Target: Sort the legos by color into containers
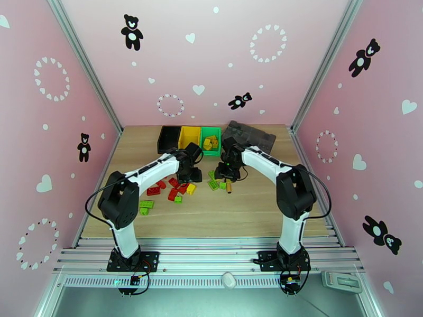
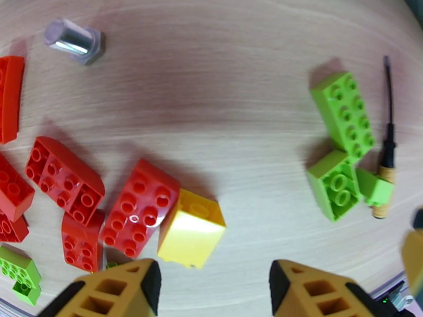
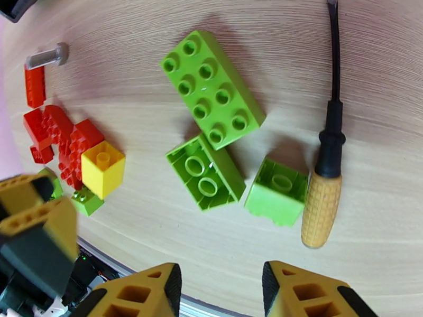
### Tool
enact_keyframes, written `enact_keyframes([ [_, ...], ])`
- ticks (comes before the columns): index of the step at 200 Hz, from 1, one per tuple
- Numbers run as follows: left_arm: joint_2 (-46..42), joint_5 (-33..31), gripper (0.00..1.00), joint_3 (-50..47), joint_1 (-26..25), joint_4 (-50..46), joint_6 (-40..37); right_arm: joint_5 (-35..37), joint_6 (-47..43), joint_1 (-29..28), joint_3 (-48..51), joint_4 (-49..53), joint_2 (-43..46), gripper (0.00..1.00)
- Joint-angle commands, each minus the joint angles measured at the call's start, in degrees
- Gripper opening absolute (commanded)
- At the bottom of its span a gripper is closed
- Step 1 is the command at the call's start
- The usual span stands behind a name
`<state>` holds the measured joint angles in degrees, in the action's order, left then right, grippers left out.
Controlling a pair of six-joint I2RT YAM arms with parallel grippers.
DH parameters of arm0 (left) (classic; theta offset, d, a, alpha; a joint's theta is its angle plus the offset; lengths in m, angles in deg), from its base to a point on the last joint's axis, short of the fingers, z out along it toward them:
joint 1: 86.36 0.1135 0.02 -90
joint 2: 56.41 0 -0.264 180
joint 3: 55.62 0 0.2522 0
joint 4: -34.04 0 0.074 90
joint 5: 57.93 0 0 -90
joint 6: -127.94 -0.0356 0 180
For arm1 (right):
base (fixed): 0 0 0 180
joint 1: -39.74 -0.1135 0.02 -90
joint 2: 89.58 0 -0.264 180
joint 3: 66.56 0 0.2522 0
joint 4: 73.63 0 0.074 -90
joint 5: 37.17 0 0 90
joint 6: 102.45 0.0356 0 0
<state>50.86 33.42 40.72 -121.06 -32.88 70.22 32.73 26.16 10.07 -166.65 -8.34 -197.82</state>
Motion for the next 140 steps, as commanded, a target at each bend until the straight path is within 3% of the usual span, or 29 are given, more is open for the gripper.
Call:
enact_keyframes([
  [1,1.74,-1.68,0.61,-0.14,-0.33,0.16,-1.76,0.75,0.61,-0.45,1.29,-0.88,3.34,0.46],
  [140,5.68,-3.11,0.58,-0.66,-3.85,0.11,-3.0,-0.27,1.82,-0.59,1.95,-2.12,2.83,0.46],
])
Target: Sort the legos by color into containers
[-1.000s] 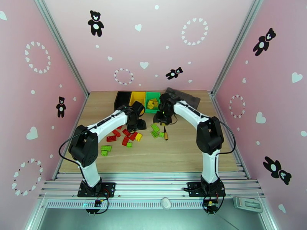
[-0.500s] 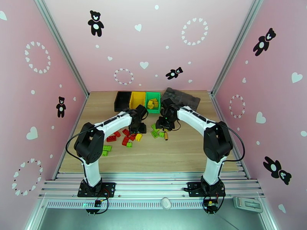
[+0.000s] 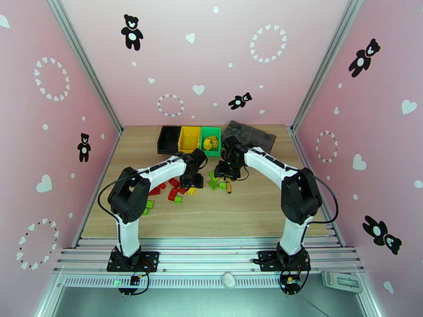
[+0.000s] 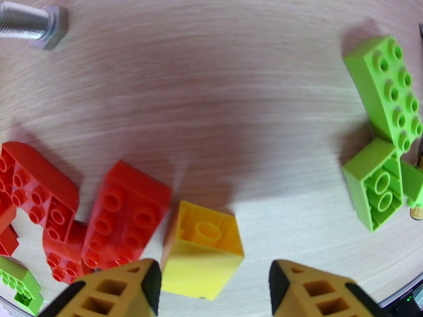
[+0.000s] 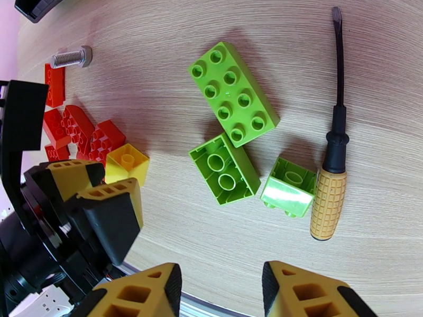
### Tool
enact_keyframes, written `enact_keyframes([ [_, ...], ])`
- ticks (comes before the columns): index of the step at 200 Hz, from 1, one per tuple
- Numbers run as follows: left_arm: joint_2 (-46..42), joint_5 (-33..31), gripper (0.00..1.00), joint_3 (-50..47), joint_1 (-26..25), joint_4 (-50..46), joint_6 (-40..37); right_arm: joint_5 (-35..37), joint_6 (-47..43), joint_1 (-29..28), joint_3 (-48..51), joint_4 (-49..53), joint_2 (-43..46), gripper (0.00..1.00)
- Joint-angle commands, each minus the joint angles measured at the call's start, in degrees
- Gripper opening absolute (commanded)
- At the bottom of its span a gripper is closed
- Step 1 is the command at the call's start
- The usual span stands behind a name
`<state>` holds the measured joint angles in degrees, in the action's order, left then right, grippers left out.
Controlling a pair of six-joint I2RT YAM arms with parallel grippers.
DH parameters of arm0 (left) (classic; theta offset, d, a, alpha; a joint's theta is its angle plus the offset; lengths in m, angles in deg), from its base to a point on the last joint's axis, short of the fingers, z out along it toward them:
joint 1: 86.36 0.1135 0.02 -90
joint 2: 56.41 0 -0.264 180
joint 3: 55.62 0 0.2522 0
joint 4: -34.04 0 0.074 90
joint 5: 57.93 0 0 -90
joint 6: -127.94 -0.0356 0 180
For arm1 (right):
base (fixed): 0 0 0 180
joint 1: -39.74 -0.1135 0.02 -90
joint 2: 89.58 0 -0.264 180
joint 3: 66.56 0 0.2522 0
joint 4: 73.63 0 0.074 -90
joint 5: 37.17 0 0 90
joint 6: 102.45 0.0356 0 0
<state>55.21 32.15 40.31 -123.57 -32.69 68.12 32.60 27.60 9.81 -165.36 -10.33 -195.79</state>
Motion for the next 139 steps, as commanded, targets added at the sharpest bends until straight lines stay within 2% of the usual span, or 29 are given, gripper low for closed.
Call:
enact_keyframes([
  [1,1.42,-1.88,0.58,-0.25,-1.35,-0.15,-0.91,-0.15,0.37,-0.27,0.66,-0.18,0.82,0.46],
  [100,3.43,-4.5,0.54,1.32,-2.43,-1.96,0.06,-0.13,1.11,-0.23,1.88,-0.99,1.46,0.46],
  [139,3.75,-3.99,0.41,1.81,-2.46,-1.86,0.59,0.11,1.6,-0.3,2.41,-1.05,2.28,0.45],
])
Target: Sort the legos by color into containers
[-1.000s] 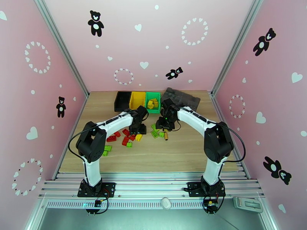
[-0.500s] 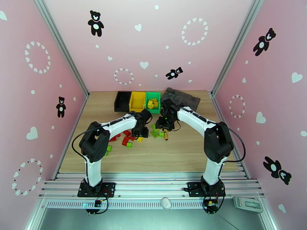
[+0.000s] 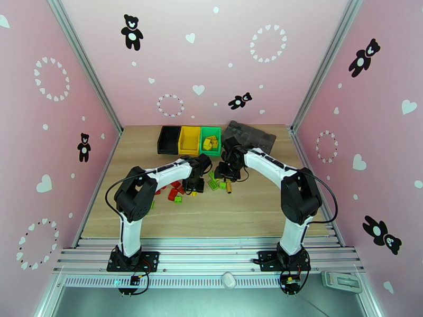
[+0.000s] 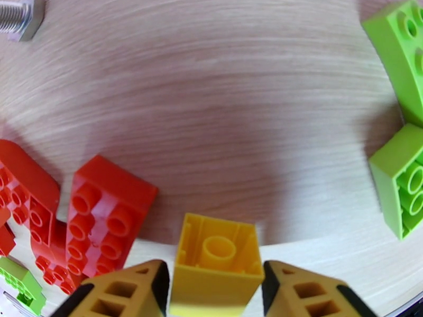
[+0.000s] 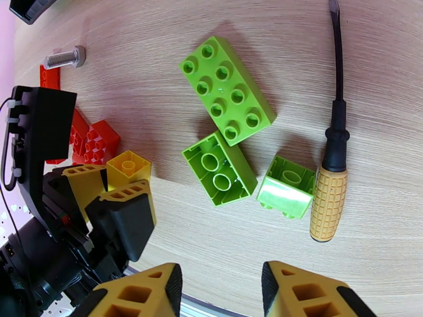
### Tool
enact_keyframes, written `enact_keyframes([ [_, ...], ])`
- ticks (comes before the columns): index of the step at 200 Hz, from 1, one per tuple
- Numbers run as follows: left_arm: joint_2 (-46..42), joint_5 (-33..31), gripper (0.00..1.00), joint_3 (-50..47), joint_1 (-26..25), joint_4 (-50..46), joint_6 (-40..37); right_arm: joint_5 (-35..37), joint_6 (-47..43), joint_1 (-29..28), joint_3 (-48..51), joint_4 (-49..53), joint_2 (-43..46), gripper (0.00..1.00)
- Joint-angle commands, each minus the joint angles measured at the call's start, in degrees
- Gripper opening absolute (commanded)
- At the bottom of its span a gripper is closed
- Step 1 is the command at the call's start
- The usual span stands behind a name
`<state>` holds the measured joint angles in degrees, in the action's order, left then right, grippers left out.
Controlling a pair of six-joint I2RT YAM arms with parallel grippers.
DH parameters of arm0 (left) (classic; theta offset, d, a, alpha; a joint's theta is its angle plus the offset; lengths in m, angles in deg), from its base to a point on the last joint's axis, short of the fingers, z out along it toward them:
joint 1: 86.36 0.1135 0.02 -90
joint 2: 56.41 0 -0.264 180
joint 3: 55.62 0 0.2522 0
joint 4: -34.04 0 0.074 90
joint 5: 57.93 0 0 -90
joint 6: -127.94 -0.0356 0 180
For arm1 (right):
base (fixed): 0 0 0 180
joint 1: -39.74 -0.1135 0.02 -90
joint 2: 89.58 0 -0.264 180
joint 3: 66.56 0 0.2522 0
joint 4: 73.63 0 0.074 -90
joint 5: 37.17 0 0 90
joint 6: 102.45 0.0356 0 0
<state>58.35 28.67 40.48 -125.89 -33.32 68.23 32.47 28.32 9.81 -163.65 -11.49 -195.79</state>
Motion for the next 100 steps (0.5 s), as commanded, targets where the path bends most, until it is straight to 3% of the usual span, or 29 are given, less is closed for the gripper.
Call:
enact_keyframes([
  [1,0.58,-0.49,0.41,1.66,-0.13,-1.23,0.48,0.28,0.93,-0.26,0.71,0.08,2.35,0.45],
  [41,-0.66,3.04,0.32,3.23,0.62,-0.01,1.73,0.07,2.05,-0.02,0.51,-0.36,3.12,0.45],
  [100,-3.03,17.97,0.3,6.54,6.99,8.59,6.89,-8.18,7.26,2.87,-1.03,-7.28,2.37,0.49],
])
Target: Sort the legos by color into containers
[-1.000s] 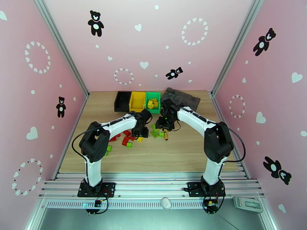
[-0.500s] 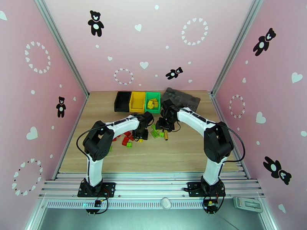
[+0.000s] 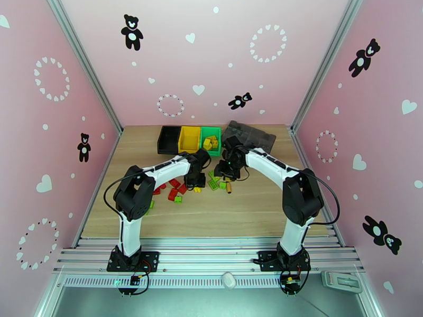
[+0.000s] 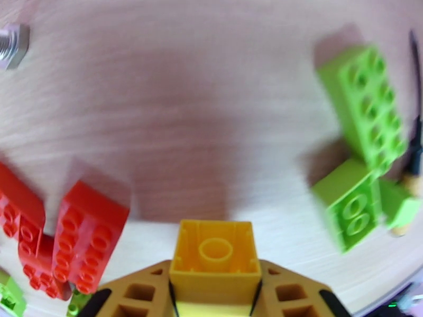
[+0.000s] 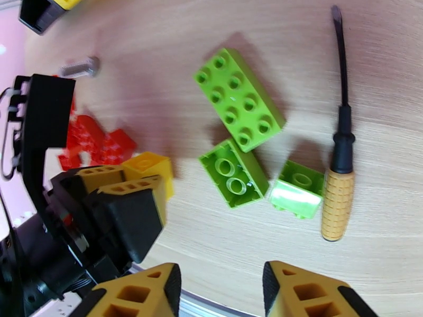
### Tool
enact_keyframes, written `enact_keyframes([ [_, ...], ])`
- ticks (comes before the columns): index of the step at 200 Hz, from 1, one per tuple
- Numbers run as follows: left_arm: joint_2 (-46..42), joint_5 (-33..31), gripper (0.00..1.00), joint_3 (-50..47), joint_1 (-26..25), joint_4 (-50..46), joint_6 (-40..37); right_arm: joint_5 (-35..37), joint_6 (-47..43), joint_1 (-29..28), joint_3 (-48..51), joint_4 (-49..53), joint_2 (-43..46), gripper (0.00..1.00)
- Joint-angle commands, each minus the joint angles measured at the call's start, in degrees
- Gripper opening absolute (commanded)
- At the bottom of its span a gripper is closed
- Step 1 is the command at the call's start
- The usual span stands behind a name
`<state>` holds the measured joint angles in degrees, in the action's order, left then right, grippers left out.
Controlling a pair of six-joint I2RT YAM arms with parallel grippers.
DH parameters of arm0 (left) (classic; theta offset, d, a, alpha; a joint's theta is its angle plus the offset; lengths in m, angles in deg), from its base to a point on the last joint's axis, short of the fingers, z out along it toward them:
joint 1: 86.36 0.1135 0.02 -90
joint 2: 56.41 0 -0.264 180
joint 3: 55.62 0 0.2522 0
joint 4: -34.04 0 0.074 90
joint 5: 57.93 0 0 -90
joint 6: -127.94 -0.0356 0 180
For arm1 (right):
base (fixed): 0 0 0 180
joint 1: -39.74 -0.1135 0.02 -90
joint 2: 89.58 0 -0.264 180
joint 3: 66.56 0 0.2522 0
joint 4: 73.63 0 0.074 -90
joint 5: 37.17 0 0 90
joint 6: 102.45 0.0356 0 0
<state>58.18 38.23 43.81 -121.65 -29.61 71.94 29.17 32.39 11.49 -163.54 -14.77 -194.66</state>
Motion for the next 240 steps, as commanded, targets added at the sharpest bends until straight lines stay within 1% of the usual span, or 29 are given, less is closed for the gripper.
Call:
enact_keyframes([
  [1,-2.82,8.69,0.3,3.29,2.8,5.01,3.27,-4.98,3.26,1.23,-1.28,-4.07,1.08,0.49],
  [36,-0.14,15.91,0.3,8.44,6.82,9.15,7.49,-7.5,5.44,2.61,-5.97,-5.78,-1.43,0.5],
  [64,4.33,18.42,0.3,15.67,9.35,10.12,10.55,-8.93,7.42,4.94,-8.38,-7.49,-2.3,0.51],
  [98,12.41,18.12,0.3,30.79,10.65,8.39,14.11,-9.64,7.89,7.02,-9.8,-7.89,-2.52,0.51],
  [138,25.71,16.88,0.31,51.98,11.25,5.35,20.03,-9.74,8.22,8.32,-9.96,-8.13,-2.19,0.52],
  [160,32.59,17.45,0.38,62.1,11.82,5.16,23.57,-9.21,7.99,8.58,-9.95,-7.81,-1.46,0.53],
  [172,34.93,18.14,0.44,64.96,12.0,6.42,25.53,-9.21,7.66,8.61,-9.96,-7.43,-1.22,0.54],
  [183,36.04,18.27,0.52,66.55,12.0,6.73,26.2,-8.96,7.14,8.57,-9.99,-6.86,-1.09,0.55],
  [201,35.67,18.1,0.62,66.31,12.02,6.79,25.59,-8.1,6.0,8.68,-9.97,-5.68,-0.73,0.57],
  [214,34.59,17.72,0.67,65.09,12.01,6.6,24.45,-7.72,5.38,8.82,-9.97,-5.01,-0.58,0.59],
  [226,33.22,17.42,0.7,63.5,12.02,6.46,23.42,-7.63,4.89,8.85,-9.96,-4.63,-0.7,0.6],
  [240,30.8,16.96,0.7,61.26,11.93,6.47,21.95,-7.46,4.32,8.87,-10.1,-4.28,-0.59,0.61],
])
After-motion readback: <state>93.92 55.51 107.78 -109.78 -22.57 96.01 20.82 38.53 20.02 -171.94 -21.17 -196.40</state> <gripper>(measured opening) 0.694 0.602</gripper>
